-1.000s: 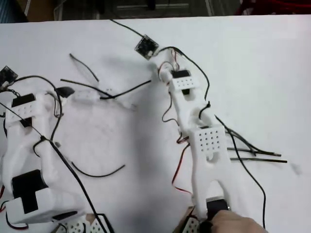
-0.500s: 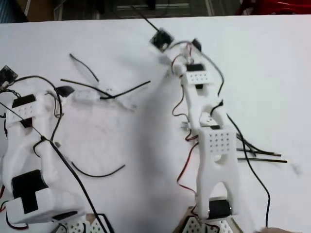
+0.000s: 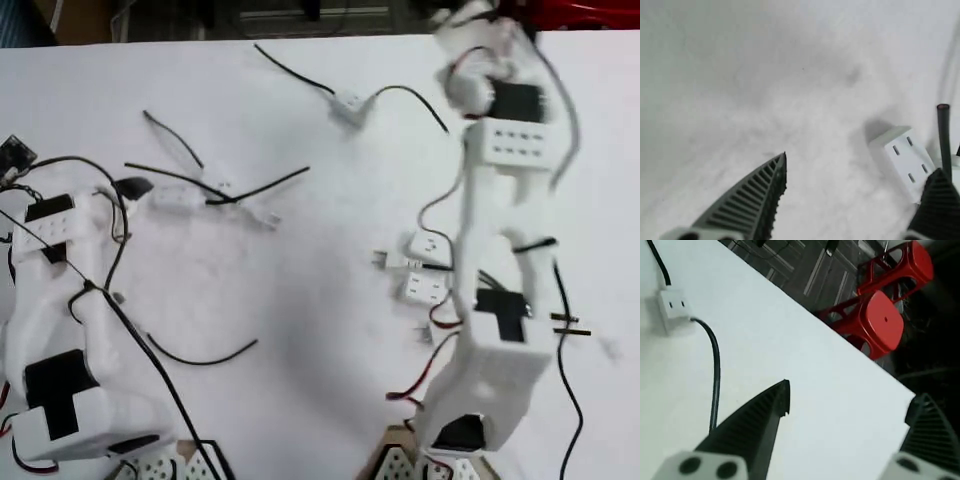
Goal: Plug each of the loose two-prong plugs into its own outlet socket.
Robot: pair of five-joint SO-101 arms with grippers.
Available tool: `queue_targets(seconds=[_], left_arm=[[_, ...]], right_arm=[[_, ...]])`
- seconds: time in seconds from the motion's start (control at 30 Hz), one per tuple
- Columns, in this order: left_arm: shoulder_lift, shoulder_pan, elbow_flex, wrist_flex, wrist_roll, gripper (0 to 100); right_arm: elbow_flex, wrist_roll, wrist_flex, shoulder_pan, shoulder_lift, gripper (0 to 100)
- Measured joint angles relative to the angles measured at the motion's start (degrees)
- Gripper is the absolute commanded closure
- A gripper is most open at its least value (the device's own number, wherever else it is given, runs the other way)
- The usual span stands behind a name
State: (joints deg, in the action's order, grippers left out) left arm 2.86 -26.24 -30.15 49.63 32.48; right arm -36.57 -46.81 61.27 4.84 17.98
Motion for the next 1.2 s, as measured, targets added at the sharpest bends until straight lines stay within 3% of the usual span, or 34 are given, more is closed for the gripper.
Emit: queue_targets(seconds=[0.13,0.3,0.67,0.93,1.2], left_arm=[[0.0,0.0,0.0,0.0,0.0,60],[0.0,0.0,-0.7,0.0,0.0,60],[0.0,0.0,-0.7,0.0,0.0,60],[0.0,0.0,-0.7,0.0,0.0,60],[0.0,0.0,-0.7,0.0,0.0,60]], right_arm=[[0.0,-3.16,11.96,3.08,-3.87,63.9],[0.0,-21.89,32.79,2.9,-4.92,64.0],[17.14,-43.96,36.13,3.69,-0.26,64.0],[23.12,-46.33,24.7,2.9,10.55,64.0],[23.21,-42.37,24.26,1.05,14.59,64.0]])
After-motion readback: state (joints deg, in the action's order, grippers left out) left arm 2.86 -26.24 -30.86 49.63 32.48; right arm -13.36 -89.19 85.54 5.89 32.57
